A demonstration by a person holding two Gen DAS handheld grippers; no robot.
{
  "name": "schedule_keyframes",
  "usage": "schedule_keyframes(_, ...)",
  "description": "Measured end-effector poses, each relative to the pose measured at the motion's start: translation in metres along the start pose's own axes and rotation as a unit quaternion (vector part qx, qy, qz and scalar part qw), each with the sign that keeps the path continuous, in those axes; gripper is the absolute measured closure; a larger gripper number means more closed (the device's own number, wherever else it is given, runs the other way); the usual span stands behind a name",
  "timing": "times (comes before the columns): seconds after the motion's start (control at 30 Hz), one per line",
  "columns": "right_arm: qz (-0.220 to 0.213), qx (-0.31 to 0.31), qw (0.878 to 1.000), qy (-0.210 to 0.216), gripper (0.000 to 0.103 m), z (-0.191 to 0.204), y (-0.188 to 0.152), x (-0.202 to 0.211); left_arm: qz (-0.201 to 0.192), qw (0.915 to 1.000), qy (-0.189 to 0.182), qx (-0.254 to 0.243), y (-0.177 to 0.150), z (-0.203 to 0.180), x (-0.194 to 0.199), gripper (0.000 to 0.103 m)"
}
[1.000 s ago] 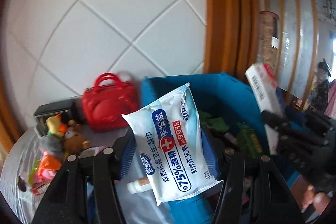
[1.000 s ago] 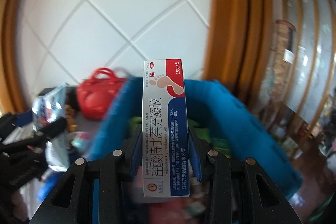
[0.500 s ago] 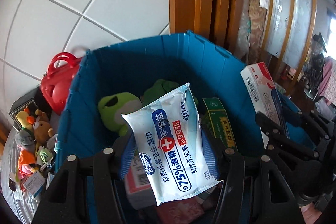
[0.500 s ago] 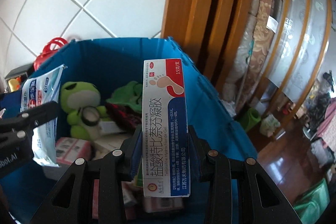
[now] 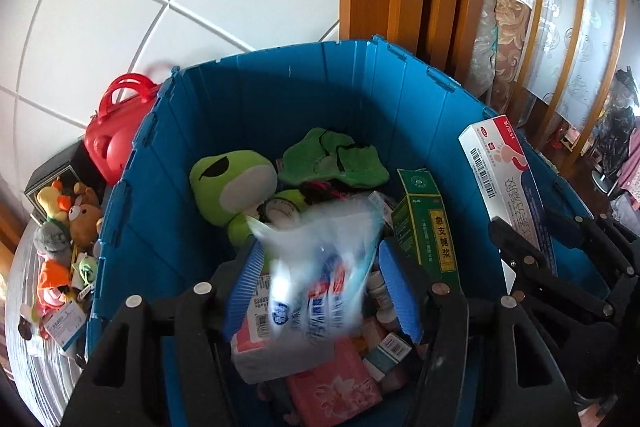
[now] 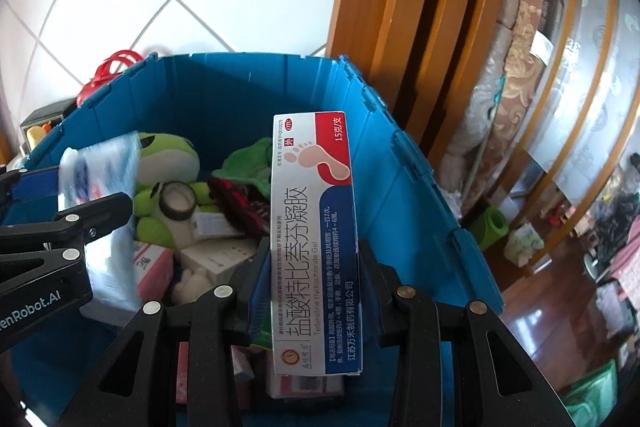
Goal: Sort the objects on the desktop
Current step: 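Open both tools to drop the wipes and foot-cream box into the bin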
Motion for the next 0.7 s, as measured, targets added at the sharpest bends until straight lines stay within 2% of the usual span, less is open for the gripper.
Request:
schedule_keyframes(0.27, 0.011, 0.011, 1.000, -0.003, 0.063, 0.003, -0.002, -0.002, 0.005, 0.9999, -0.007, 0.011, -0.003, 0.006, -0.001, 0.043)
schedule_keyframes(0.33, 0.011, 0.007, 1.000, -0.001, 0.057, 0.002, -0.002, -0.002, 0.004, 0.9998, -0.010, 0.018, -0.003, 0.008, -0.001, 0.043)
schedule_keyframes(0.4, 0.009, 0.006, 1.000, 0.000, 0.045, 0.002, -0.002, 0.000, 0.004, 0.9996, -0.012, 0.027, -0.003, 0.012, -0.001, 0.043)
schedule_keyframes(0.6, 0.009, 0.008, 1.000, -0.004, 0.039, 0.002, -0.001, -0.001, 0.004, 0.9994, -0.012, 0.031, -0.003, 0.012, -0.002, 0.043)
schedule_keyframes(0.7, 0.009, 0.009, 1.000, -0.002, 0.031, 0.003, -0.002, -0.001, 0.002, 0.9996, -0.009, 0.027, -0.004, 0.011, -0.001, 0.043)
Point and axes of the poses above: each gripper's, at about its wrist camera, not at the fingertips, and x roughly against the way its jaws point, z to its left, y to its top, the point moved 5 cm from there along -x, roughly the way its jaws point, and after that the axes turned 14 degrees about -y, right-handed, at the moved point
